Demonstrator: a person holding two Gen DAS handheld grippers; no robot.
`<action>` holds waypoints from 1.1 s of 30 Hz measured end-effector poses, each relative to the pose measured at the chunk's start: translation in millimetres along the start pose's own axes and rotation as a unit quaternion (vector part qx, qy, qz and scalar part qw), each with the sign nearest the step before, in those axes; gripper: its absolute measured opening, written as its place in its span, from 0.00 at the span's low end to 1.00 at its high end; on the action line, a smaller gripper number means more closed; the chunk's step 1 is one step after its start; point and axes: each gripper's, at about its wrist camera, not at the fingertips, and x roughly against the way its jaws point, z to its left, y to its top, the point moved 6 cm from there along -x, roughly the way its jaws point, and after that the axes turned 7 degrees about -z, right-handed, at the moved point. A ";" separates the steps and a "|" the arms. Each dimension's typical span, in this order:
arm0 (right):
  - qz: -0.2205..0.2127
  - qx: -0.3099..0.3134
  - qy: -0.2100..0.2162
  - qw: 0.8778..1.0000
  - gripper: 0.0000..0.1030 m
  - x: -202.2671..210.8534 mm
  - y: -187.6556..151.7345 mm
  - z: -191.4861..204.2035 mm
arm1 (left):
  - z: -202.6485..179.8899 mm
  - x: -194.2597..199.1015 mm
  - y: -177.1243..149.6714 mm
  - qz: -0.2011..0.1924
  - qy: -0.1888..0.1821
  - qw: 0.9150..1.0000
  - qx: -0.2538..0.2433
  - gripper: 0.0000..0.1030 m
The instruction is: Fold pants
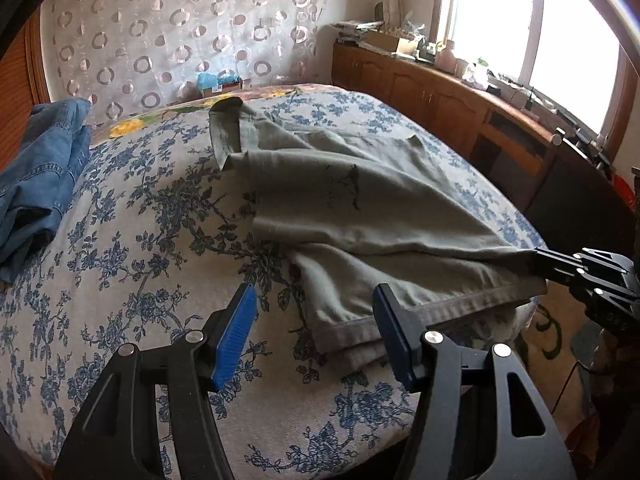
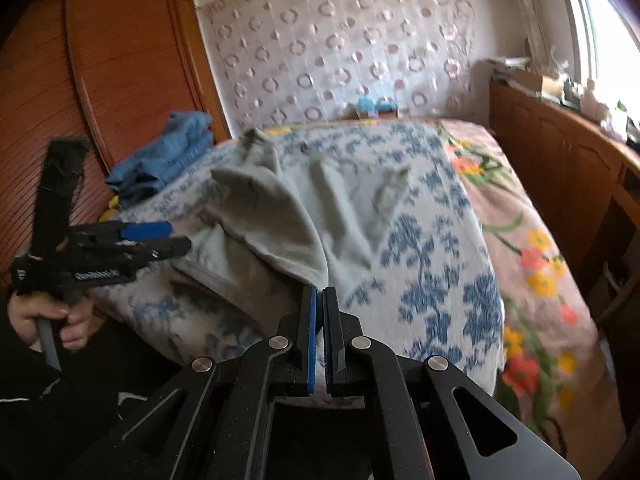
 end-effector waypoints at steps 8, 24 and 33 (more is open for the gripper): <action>0.009 -0.008 -0.004 1.000 0.03 -11.5 0.9 -5.2 | 2.5 -8.1 -11.6 0.017 0.010 1.000 -0.004 0.60; -0.019 0.019 0.007 1.000 0.32 -19.3 33.0 20.2 | 40.3 27.1 -5.6 -0.026 0.011 0.999 0.032 0.60; -0.004 0.050 0.066 0.997 0.39 -73.5 56.0 67.6 | 76.2 53.8 7.0 -0.065 0.030 0.996 0.051 0.60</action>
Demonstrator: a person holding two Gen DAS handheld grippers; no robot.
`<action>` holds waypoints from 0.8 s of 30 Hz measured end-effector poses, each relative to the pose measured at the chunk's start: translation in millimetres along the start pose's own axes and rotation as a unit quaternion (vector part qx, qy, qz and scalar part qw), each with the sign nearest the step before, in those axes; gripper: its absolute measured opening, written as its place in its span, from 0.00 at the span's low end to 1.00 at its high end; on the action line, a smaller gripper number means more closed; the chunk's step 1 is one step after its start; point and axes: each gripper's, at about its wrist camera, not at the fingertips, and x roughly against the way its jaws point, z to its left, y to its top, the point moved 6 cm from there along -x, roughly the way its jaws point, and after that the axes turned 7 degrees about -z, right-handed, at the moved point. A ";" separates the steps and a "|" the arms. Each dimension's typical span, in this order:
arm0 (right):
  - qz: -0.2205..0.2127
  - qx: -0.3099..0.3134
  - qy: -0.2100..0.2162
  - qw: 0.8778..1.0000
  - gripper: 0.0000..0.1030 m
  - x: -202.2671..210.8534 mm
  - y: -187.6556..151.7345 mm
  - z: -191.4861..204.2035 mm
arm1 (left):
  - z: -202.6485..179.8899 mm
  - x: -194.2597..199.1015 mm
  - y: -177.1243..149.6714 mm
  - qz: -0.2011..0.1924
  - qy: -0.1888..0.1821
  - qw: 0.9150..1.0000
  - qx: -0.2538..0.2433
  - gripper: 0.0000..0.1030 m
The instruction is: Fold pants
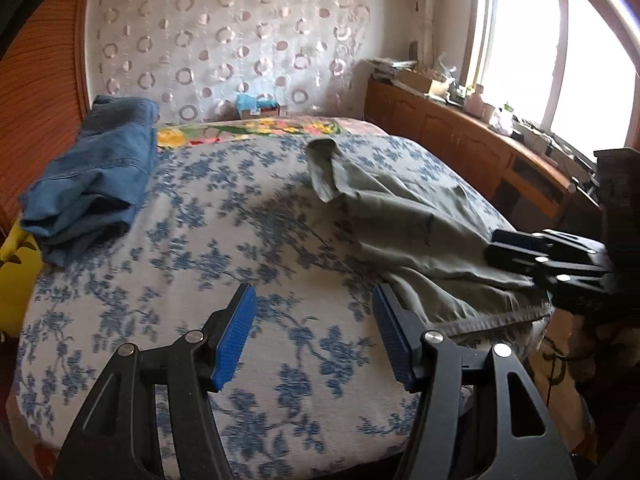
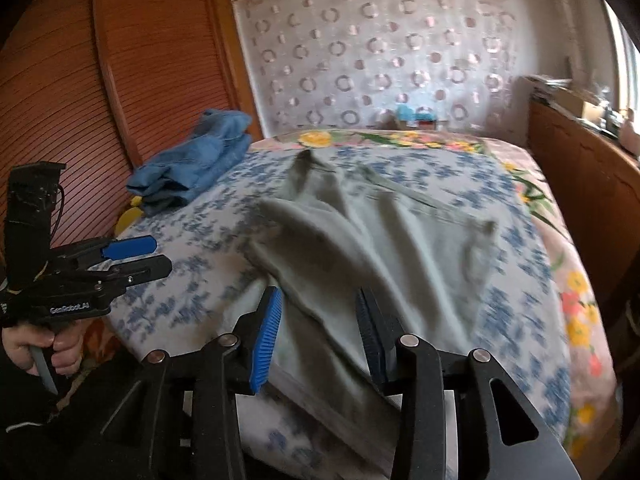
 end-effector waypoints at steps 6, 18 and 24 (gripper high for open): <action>0.029 0.027 0.014 0.999 0.39 -43.4 8.4 11.5 | 14.8 6.7 2.1 -0.010 0.009 1.000 0.007 0.60; 0.102 0.084 0.022 0.991 0.33 -110.2 18.1 32.4 | 29.2 9.2 -4.8 -0.010 0.014 1.000 0.021 0.60; 0.115 0.102 0.019 0.988 0.05 -123.1 20.7 31.4 | 29.7 9.8 -7.2 -0.009 0.013 1.000 0.022 0.60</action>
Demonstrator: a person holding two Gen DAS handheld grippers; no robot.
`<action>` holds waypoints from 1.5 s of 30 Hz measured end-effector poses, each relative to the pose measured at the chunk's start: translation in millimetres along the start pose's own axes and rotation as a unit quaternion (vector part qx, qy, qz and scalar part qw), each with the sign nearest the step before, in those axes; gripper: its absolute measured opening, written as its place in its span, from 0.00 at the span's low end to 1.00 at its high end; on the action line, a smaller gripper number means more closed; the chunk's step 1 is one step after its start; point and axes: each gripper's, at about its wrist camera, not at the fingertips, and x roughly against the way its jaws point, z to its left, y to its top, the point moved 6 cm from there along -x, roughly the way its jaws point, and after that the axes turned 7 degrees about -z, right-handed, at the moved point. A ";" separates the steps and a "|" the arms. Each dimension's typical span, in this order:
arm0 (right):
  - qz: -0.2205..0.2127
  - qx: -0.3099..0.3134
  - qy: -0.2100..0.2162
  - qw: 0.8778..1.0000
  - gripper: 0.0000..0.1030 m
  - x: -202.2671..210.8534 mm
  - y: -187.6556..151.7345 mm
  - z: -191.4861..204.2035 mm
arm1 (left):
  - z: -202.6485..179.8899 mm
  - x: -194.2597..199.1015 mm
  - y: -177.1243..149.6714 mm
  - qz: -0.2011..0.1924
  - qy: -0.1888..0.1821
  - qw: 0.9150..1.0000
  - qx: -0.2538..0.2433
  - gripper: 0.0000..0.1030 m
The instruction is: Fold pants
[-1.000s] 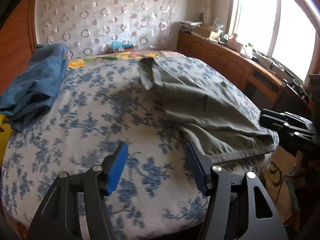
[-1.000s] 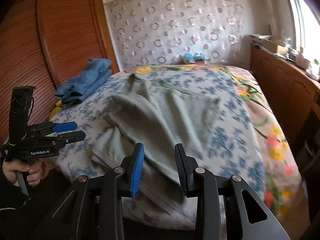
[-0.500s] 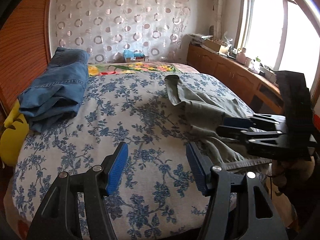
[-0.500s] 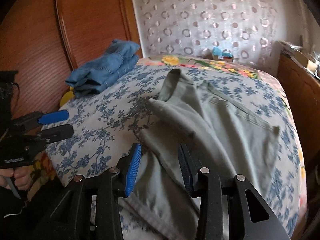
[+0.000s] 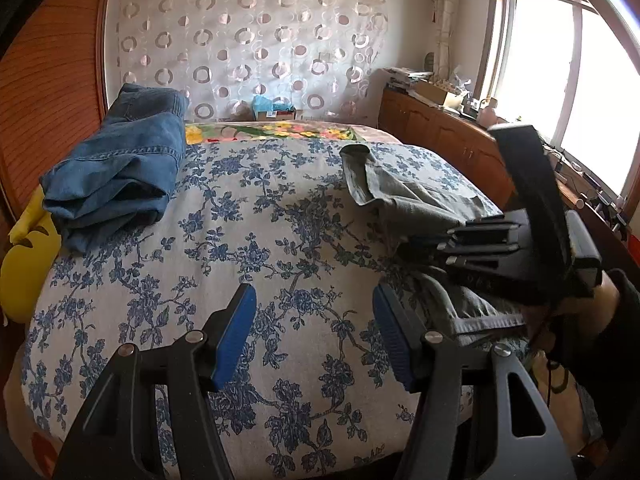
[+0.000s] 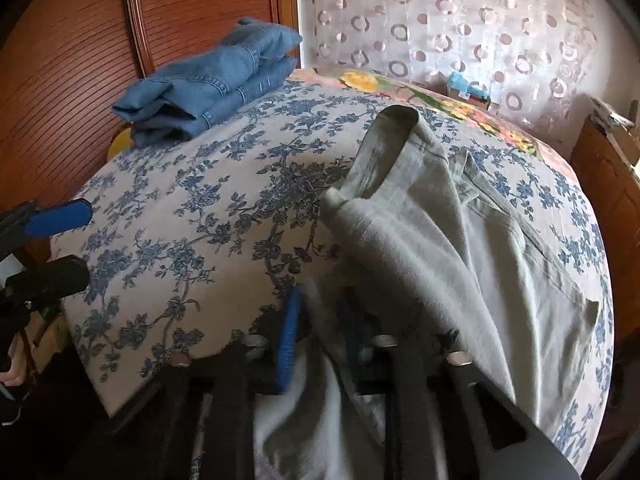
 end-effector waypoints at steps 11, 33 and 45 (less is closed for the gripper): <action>-0.079 -0.031 -0.055 0.995 0.04 56.6 28.1 -56.3 | -6.3 -1.7 -6.4 0.006 -0.007 1.000 -0.001 0.60; -0.027 -0.074 -0.214 0.974 0.04 18.6 16.2 -155.9 | -13.9 -4.0 -10.9 0.010 -0.010 1.000 -0.007 0.60; -0.053 -0.105 -0.164 0.979 0.31 69.0 -6.5 -132.9 | -17.7 -4.8 -12.4 0.012 -0.016 1.000 -0.010 0.60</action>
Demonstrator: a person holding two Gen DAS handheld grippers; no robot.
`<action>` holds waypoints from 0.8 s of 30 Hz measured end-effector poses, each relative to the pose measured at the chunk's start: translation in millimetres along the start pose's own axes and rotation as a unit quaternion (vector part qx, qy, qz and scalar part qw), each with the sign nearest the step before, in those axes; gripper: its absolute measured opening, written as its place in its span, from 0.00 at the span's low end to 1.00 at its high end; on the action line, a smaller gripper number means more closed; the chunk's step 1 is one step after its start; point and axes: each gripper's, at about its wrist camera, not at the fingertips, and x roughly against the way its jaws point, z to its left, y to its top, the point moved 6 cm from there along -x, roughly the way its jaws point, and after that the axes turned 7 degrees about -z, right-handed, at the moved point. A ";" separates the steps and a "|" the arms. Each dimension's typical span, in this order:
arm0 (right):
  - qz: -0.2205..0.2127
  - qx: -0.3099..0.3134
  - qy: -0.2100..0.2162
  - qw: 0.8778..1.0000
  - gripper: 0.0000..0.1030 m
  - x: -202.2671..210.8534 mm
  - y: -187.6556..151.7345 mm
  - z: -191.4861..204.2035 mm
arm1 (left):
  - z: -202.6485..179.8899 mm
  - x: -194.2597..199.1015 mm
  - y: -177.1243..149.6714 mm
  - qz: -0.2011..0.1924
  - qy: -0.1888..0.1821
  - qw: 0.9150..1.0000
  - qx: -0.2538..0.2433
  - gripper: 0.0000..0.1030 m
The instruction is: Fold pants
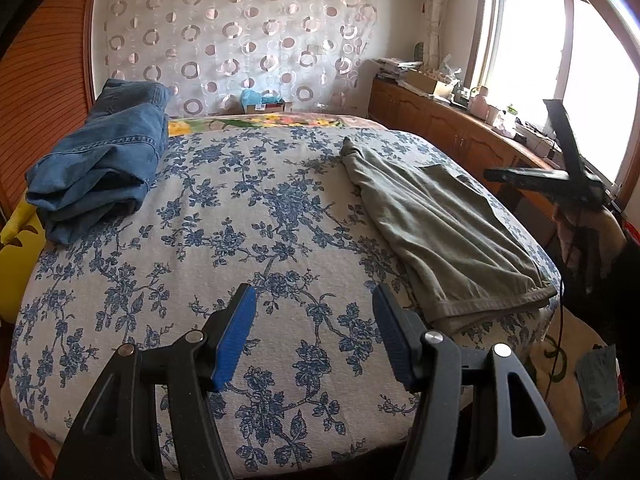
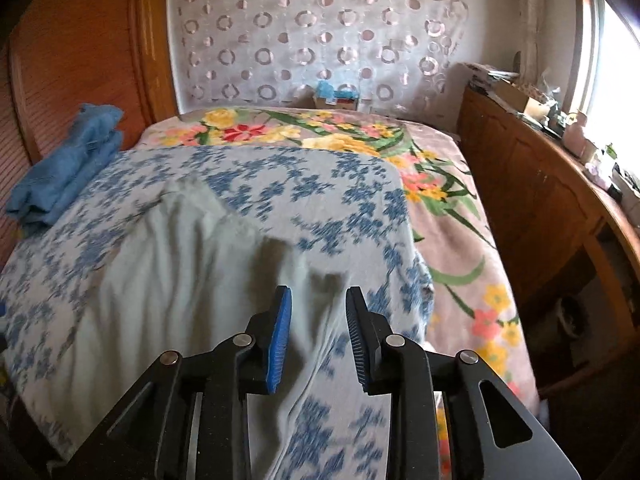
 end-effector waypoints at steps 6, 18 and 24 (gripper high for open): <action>-0.012 -0.006 0.043 0.999 0.47 36.5 -37.9 19.5 | -8.2 -3.4 -2.2 0.005 -0.004 1.000 -0.008 0.60; 0.000 -0.027 0.030 0.999 0.47 65.9 -89.0 24.4 | -29.3 -14.0 -15.7 0.027 -0.021 0.999 -0.031 0.60; 0.001 -0.025 0.016 1.000 0.50 67.6 -105.6 26.6 | -49.3 -19.9 -25.0 0.042 -0.041 0.997 -0.053 0.60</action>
